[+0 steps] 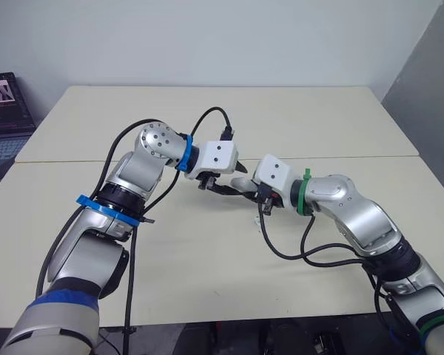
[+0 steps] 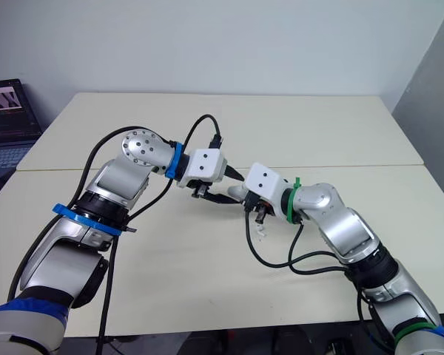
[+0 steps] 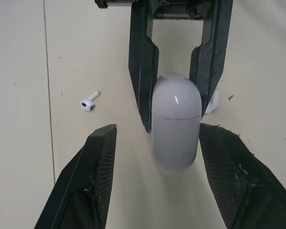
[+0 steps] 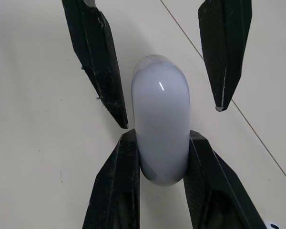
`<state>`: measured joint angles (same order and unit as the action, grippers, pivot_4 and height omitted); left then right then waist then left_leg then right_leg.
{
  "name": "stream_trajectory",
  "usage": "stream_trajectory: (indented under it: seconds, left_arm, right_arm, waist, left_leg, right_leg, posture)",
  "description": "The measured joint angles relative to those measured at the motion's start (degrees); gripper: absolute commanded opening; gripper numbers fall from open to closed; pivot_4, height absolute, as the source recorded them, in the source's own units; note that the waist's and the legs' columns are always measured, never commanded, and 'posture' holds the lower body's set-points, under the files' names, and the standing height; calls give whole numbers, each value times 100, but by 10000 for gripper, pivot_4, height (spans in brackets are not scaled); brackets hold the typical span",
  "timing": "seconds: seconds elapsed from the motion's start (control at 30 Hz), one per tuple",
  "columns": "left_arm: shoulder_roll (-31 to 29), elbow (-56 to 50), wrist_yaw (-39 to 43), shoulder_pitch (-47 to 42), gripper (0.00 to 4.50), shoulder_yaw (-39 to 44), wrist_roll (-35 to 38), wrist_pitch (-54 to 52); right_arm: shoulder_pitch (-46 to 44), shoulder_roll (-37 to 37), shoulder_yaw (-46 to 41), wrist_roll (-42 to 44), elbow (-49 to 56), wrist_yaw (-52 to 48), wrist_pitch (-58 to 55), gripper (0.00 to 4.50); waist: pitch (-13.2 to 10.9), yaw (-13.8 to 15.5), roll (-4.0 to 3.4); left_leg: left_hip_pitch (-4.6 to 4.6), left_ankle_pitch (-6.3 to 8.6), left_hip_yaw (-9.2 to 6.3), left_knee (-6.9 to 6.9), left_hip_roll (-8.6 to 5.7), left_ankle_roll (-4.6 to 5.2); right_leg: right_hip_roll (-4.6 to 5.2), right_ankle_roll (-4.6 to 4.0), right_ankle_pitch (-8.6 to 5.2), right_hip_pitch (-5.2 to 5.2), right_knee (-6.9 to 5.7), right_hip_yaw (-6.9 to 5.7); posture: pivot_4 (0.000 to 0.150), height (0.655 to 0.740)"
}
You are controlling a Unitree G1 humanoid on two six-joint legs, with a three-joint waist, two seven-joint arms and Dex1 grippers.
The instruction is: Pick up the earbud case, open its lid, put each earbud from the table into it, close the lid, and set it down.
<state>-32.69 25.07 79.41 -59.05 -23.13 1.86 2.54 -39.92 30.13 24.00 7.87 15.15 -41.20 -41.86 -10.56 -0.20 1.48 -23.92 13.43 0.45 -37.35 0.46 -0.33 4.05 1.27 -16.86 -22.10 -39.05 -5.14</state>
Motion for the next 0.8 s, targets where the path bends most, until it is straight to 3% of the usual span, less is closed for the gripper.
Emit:
stream_trajectory:
  seconds: [0.23, 0.53, 0.8]
  left_arm:
    - [35, 4, 102, 2, 7584, 22, -18, 23]
    - [33, -126, 151, 100, 7480, 82, -17, -225]
    - [94, -342, 234, 265, 7480, 507, 555, -1684]
  right_arm:
    - [-30, -27, -41, -94, 32, -9, -20, 8192]
    - [-29, -93, -36, -206, 32, -122, -96, 8192]
    - [389, 73, -560, 149, 497, -350, -33, 35462]
  waist:
    - [0, -1, 0]
    - [0, 0, 0]
    - [0, 1, 0]
  left_leg:
    - [-7, 1, -1, -26, 2, 1]
    - [-18, 1, -4, -55, 4, 2]
    - [-23, 1, -7, -56, 6, 1]
  right_leg:
    - [-1, -2, 2, 1, -6, 1]
    - [-4, -7, 15, 1, -10, 4]
    - [-5, -6, 17, 1, -5, 5]
  posture:
    - [1500, 7400]
    - [1500, 7400]
    - [1500, 7400]
